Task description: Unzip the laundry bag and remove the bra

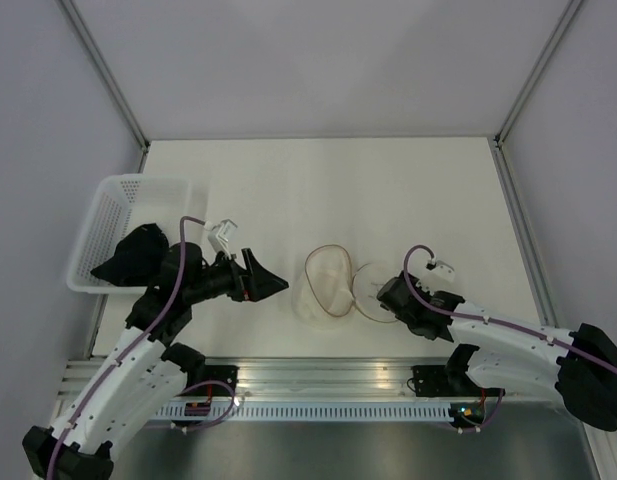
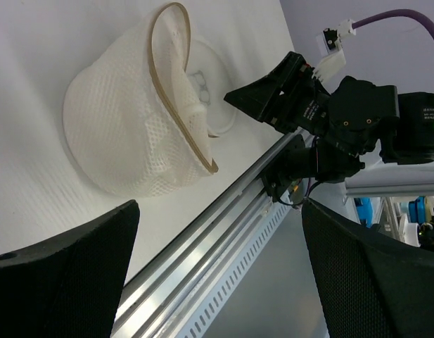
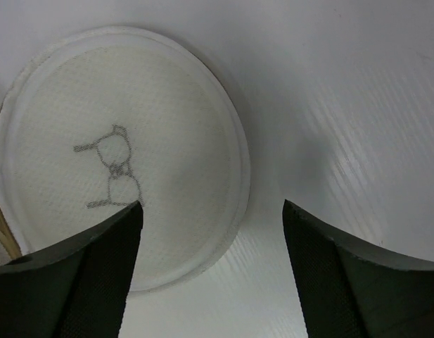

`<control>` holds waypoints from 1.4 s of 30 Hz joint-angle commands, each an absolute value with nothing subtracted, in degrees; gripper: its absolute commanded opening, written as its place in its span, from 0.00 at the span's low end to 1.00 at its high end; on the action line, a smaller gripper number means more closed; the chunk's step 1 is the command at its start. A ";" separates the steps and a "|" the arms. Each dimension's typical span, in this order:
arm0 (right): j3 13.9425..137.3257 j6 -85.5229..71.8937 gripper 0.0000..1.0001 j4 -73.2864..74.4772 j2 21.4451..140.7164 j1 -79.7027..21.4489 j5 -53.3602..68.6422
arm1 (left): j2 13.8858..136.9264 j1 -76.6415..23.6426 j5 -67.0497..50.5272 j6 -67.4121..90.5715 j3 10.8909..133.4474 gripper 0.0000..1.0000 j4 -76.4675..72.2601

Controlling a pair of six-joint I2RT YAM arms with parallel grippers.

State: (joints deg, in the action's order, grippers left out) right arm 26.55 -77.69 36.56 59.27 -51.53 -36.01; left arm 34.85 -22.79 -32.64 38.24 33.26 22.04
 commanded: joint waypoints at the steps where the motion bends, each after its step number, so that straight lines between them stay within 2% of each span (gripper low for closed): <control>1: 24.61 -81.65 0.81 33.41 58.27 -51.42 -34.20 | 37.78 -28.01 -26.64 39.64 33.13 1.00 14.77; 4: 22.77 -81.74 0.72 30.08 59.67 -51.42 -32.88 | 40.77 -31.55 -22.95 39.46 33.75 1.00 13.63; 6: 21.72 -81.74 0.61 28.83 61.51 -51.15 -32.70 | 41.39 -32.43 -21.01 39.55 34.01 1.00 13.27; 7: 21.45 -81.65 0.44 27.44 62.13 -51.07 -32.52 | 41.40 -32.43 -20.57 39.46 34.19 1.00 13.27; 8: 21.18 -81.56 0.35 26.73 62.57 -50.89 -32.26 | 41.22 -32.43 -19.70 39.38 34.19 1.00 13.27; 9: 20.83 -81.56 0.14 26.37 63.19 -50.71 -32.26 | 41.05 -32.43 -19.43 39.29 34.19 1.00 13.36; 10: 20.83 -81.56 0.02 26.37 63.37 -50.63 -32.26 | 40.61 -32.43 -19.42 39.20 34.19 1.00 13.36; 11: 20.92 -81.56 0.00 26.63 63.20 -50.54 -33.04 | 40.52 -32.43 -19.16 39.20 34.28 1.00 13.36; 14: 22.76 -81.30 0.00 31.27 61.00 -50.54 -35.85 | 39.82 -32.43 -18.64 39.37 34.10 1.00 13.97; 18: 30.12 -77.27 0.01 38.57 53.11 -50.62 -45.50 | 38.50 -32.52 -16.71 39.38 33.84 1.00 15.29; 24: 42.08 -50.93 0.00 28.16 50.35 -50.62 -47.38 | 37.09 -32.43 -12.57 39.29 34.28 1.00 18.63; 31: 53.95 -26.56 0.00 19.95 67.12 -52.55 -30.16 | 35.69 -32.43 -5.99 42.10 33.49 1.00 21.97; 38: 61.87 -13.72 0.01 18.20 87.95 -69.49 -34.63 | 35.42 -32.43 -2.38 46.22 30.32 1.00 22.24; 42: 63.28 -11.17 0.00 16.27 92.19 -75.14 -33.23 | 34.81 -32.43 -0.97 47.46 29.09 1.00 22.76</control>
State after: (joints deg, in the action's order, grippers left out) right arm 60.40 -16.91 18.35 91.35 -72.64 -33.50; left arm 35.53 -32.23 -3.68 44.36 29.67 21.98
